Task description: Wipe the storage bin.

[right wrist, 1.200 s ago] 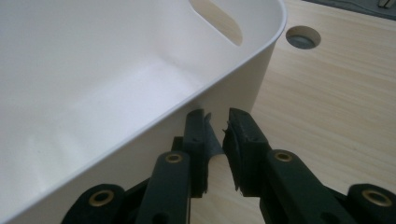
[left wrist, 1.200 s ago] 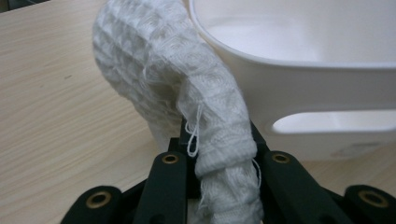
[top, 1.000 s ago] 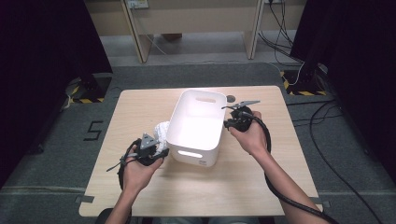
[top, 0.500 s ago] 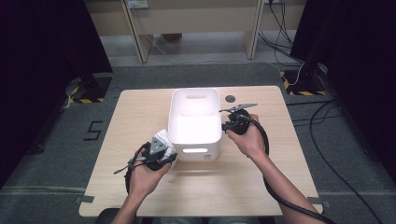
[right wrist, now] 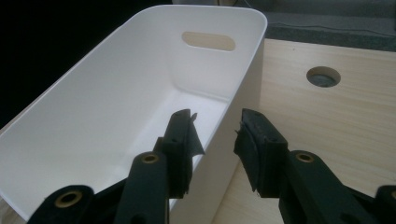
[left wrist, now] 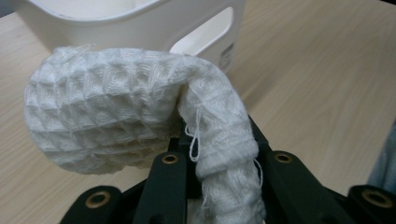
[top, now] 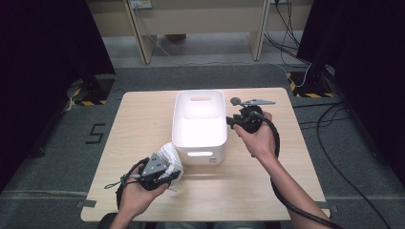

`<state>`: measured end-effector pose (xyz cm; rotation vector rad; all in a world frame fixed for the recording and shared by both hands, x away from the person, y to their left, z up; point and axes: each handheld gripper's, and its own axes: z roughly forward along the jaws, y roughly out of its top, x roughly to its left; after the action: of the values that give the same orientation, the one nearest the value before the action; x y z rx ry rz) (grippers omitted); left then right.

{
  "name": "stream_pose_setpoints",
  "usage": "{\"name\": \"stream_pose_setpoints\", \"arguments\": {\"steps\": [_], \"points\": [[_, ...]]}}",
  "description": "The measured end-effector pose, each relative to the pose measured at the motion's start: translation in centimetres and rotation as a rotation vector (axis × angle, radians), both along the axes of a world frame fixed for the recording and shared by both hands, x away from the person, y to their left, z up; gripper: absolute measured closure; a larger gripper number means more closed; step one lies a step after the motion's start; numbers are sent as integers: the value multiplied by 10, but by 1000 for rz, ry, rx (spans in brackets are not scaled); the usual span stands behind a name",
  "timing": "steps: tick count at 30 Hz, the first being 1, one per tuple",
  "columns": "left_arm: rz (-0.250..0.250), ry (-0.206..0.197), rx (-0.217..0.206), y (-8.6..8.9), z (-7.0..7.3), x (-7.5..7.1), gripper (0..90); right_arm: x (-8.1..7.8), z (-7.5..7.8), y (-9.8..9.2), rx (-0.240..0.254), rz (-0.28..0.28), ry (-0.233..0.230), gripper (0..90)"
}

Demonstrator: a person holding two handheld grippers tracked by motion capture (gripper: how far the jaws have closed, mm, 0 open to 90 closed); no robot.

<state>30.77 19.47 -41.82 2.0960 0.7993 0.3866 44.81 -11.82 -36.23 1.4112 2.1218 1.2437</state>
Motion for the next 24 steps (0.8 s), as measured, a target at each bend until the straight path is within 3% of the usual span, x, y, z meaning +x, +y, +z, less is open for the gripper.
{"name": "stream_pose_setpoints", "arguments": {"steps": [7, 12, 19, 22, 24], "points": [[-61, -49, 21, -8, 7, 4, 761, 4, -10, 9, -25, 10, 37, 633], [-77, -87, 44, -15, 11, 14, 762, 4, -14, 15, -65, 21, 33, 645], [-97, -99, 19, -20, 11, 28, 763, 2, -22, 19, -112, 33, 31, 669], [-92, -103, 25, -20, 10, 32, 764, 1, -25, 22, -114, 44, 42, 685], [-78, -100, 5, -21, 10, 34, 764, 1, -25, 23, -127, 44, 34, 685]]}}
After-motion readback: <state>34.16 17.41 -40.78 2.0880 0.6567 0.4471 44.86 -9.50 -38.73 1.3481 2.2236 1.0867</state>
